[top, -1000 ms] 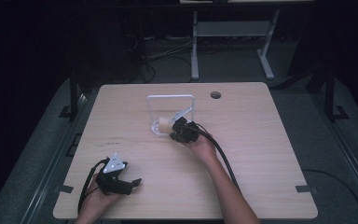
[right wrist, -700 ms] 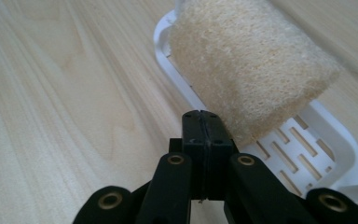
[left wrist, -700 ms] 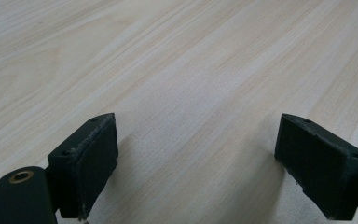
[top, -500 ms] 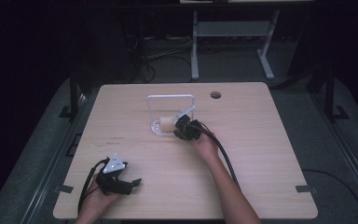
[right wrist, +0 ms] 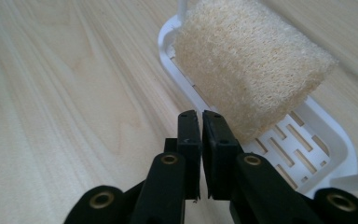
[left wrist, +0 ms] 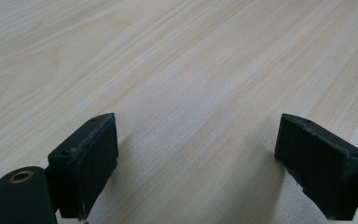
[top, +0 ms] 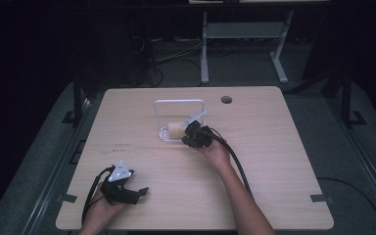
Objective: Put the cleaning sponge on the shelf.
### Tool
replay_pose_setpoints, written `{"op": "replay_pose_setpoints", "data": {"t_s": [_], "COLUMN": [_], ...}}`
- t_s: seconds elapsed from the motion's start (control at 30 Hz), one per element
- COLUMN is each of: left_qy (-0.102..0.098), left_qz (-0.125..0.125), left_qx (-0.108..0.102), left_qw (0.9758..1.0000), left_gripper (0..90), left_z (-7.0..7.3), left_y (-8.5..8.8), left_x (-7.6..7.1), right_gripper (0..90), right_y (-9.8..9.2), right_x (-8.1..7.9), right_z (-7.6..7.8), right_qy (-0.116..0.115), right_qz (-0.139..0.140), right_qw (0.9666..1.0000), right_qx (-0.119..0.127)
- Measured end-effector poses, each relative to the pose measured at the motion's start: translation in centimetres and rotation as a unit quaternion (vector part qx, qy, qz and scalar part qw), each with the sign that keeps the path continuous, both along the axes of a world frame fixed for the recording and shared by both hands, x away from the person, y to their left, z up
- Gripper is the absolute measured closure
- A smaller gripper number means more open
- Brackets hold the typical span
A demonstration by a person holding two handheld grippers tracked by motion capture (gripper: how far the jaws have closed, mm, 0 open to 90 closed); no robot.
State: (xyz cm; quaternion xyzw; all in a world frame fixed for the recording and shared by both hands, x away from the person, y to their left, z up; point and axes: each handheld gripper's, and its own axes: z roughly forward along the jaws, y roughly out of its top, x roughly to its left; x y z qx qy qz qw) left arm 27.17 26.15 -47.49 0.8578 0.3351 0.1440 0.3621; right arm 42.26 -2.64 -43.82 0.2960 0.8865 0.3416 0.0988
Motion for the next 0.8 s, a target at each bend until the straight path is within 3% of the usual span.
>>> {"op": "replay_pose_setpoints", "data": {"t_s": [0.13, 0.43, 0.67, 0.8], "left_qy": [0.0, 0.0, 0.0, 0.0], "left_qz": [0.0, 0.0, 0.0, 0.001], "left_qx": [0.0, 0.001, 0.001, -0.002], "left_qw": [1.0, 1.0, 1.0, 1.0], "left_gripper": [12.5, 12.5, 12.5, 12.5], "left_z": [0.0, 0.0, 0.0, 0.0], "left_y": [0.0, 0.0, 0.0, 0.0], "left_x": [0.0, 0.0, 0.0, 0.0], "right_gripper": [79.7, 57.1, 35.2, 28.7], "right_y": [-0.4, -2.0, -3.2, -4.2], "right_x": [-0.5, -1.6, -2.7, -3.4], "right_z": [0.5, 1.1, 1.6, 1.8], "right_qy": [0.004, 0.006, -0.01, -0.015], "right_qz": [0.004, 0.002, -0.01, -0.016], "right_qw": [1.0, 1.0, 0.9998, 0.9997], "right_qx": [0.007, 0.0, -0.012, -0.008]}}
